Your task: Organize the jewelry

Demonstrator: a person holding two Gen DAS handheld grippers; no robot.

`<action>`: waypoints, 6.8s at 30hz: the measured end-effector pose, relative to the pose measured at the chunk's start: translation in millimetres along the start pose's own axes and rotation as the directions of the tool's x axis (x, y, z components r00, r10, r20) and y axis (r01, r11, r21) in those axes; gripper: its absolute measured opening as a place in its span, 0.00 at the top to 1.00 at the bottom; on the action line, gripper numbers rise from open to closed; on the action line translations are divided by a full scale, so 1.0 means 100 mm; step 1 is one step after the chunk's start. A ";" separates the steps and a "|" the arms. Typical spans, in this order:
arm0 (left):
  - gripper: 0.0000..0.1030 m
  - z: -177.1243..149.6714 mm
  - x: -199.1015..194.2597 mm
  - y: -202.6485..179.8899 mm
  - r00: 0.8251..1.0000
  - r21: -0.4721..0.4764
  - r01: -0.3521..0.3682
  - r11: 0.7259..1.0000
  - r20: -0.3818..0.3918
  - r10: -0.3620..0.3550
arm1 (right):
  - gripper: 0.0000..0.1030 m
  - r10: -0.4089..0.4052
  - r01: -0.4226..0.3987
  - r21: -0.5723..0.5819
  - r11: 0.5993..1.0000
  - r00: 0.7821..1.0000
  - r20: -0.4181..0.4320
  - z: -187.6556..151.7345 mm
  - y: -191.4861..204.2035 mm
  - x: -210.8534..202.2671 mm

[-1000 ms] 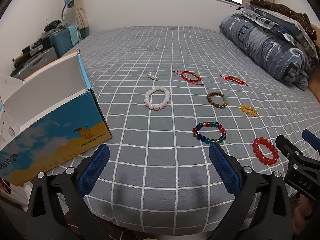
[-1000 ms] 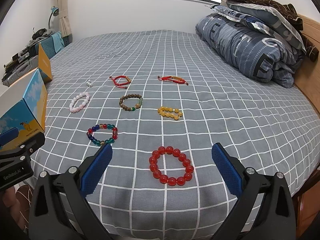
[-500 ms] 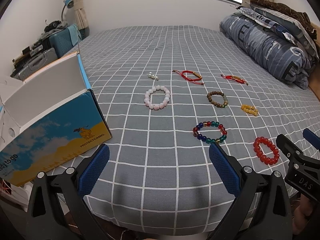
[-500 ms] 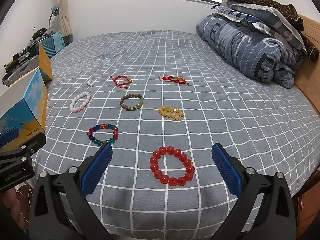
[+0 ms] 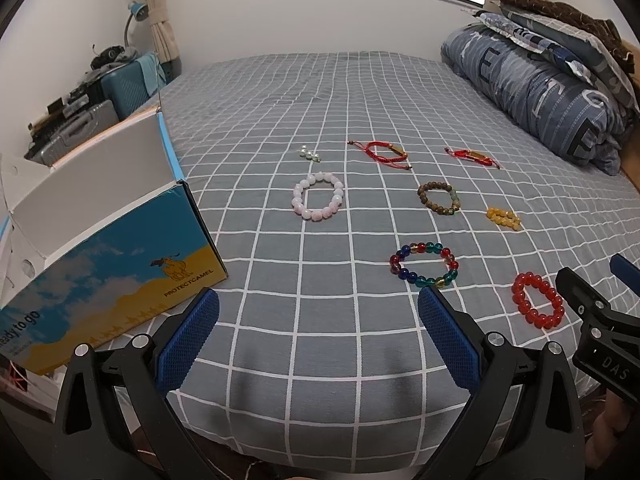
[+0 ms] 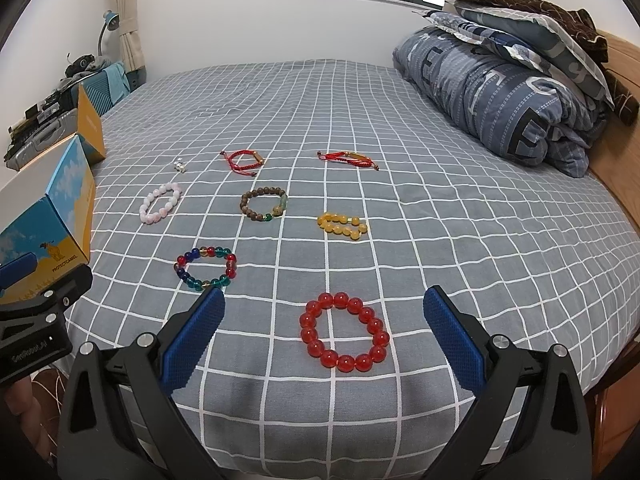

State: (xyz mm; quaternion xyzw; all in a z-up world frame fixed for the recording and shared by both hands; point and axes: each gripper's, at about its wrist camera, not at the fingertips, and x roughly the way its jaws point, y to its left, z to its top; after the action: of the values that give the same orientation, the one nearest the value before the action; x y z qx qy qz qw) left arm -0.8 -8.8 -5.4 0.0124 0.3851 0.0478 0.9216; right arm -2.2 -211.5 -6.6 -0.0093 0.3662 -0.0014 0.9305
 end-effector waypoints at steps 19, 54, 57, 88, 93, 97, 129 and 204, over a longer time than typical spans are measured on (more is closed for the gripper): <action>0.05 0.67 -0.06 -0.01 1.000 -0.034 0.023 0.999 0.013 -0.023 | 0.07 0.004 -0.003 -0.014 1.000 0.999 0.051 0.72 -0.07 -0.17; 0.07 1.07 2.21 0.04 0.961 -0.029 0.006 1.000 -0.276 -0.014 | 0.21 0.035 -0.026 0.031 0.999 0.943 -0.330 0.72 -0.25 1.91; 0.17 1.09 2.22 0.04 0.957 -0.035 0.025 0.999 -0.288 -0.034 | 0.28 0.034 -0.025 0.032 0.999 0.940 -0.339 0.71 -0.25 1.93; 0.89 1.20 1.66 -0.10 0.975 0.002 0.098 0.995 -0.202 -0.096 | 0.91 0.005 0.008 0.043 0.999 0.958 -0.286 0.78 -0.32 1.61; 0.89 1.24 1.50 -0.13 0.979 0.010 0.106 0.994 -0.176 -0.103 | 0.91 -0.005 0.015 0.036 0.999 0.964 -0.264 0.81 -0.33 1.52; 0.89 1.27 1.41 -0.13 0.981 0.009 0.107 0.994 -0.162 -0.104 | 0.91 -0.003 0.014 0.042 0.999 0.970 -0.242 0.84 -0.35 1.42; 0.89 1.34 0.29 0.15 0.998 -0.017 0.066 0.998 -0.015 -0.067 | 0.91 0.005 -0.003 0.020 1.000 0.997 -0.082 1.07 -0.11 0.56; 0.86 0.24 0.18 3.30 0.922 -0.423 -0.331 0.843 -0.334 0.194 | 0.87 0.342 -0.479 -0.330 0.813 0.853 -0.395 0.96 4.08 0.71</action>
State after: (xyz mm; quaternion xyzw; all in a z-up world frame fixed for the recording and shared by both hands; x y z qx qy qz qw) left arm 2.6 321.4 18.3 -0.1660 0.4819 0.2681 0.8175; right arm 113.5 197.8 7.8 -0.1268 0.4956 0.2789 0.8128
